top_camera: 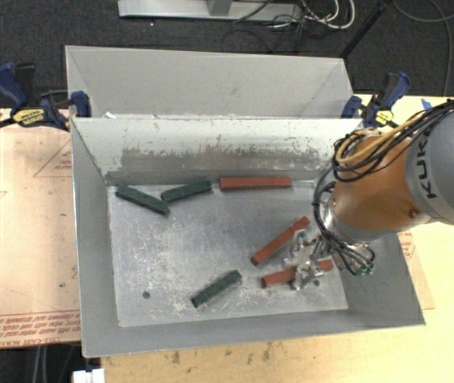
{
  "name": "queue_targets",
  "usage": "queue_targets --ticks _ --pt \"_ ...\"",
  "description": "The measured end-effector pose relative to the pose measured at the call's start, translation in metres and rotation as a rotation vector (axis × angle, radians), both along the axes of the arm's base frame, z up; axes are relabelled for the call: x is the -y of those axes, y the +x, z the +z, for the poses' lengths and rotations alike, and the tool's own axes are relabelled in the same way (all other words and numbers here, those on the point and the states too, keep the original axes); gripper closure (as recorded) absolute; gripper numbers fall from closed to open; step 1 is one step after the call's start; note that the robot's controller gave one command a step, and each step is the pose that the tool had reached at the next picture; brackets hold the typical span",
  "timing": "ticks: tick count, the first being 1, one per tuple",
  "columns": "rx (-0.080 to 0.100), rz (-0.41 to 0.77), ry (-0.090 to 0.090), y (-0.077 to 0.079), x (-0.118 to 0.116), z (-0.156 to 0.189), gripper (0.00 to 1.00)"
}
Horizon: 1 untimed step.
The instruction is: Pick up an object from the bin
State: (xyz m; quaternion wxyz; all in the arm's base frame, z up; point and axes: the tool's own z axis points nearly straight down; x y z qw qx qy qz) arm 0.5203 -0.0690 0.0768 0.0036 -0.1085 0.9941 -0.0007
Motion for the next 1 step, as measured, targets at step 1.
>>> queue_targets --ticks 1 --pt "-0.004 -0.016 0.002 0.0385 -0.0241 0.1343 1.00"
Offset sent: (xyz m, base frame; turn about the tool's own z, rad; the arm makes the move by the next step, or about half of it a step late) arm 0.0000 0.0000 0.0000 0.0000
